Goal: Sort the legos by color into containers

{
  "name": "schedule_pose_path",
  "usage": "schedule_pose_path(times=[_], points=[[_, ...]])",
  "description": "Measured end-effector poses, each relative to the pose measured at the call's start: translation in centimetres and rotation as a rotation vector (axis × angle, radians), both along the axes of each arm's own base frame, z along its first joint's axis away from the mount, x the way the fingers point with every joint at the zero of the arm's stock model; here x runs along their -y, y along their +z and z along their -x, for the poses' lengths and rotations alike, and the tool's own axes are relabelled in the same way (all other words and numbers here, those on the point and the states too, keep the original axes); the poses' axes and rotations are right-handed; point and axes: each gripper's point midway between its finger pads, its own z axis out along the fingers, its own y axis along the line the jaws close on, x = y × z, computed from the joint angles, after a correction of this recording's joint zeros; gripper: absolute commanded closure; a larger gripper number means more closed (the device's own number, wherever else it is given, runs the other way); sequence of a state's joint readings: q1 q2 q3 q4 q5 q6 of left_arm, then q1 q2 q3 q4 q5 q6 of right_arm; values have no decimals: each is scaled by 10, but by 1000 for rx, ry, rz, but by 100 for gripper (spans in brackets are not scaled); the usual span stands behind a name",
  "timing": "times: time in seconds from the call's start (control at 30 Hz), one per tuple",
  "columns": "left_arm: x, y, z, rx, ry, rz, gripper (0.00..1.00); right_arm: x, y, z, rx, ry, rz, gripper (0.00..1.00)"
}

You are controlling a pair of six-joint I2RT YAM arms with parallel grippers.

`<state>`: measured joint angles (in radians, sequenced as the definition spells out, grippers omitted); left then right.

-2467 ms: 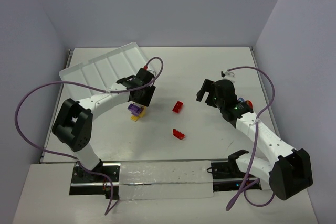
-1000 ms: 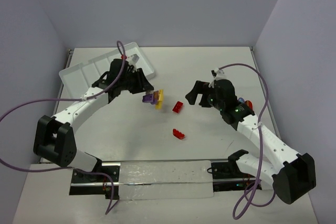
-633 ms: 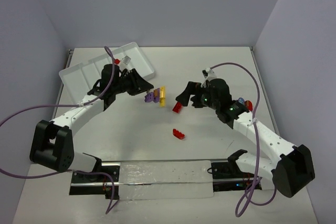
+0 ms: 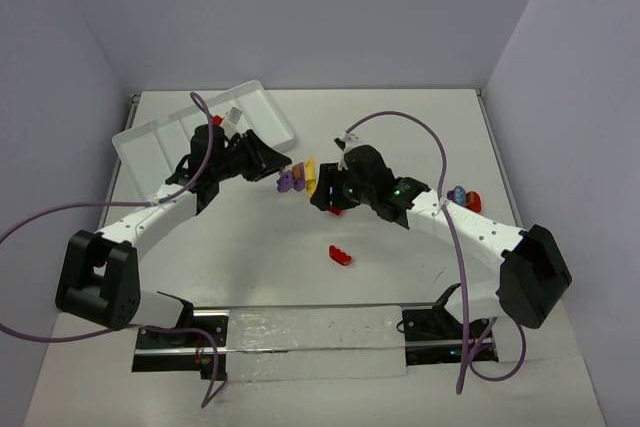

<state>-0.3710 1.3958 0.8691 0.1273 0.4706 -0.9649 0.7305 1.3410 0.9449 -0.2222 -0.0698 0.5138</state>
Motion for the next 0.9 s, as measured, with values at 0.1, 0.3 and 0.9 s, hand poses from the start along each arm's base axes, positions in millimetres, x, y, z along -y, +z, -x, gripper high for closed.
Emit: schedule_pose_path(times=[0.1, 0.3, 0.9], points=[[0, 1, 1, 3, 0, 1, 100, -3, -3, -3, -9, -7, 4, 45], [-1, 0, 0, 4, 4, -6, 100, -13, 4, -15, 0, -18, -13, 46], [2, -53, -5, -64, -9, -19, 100, -18, -43, -30, -79, -79, 52, 100]])
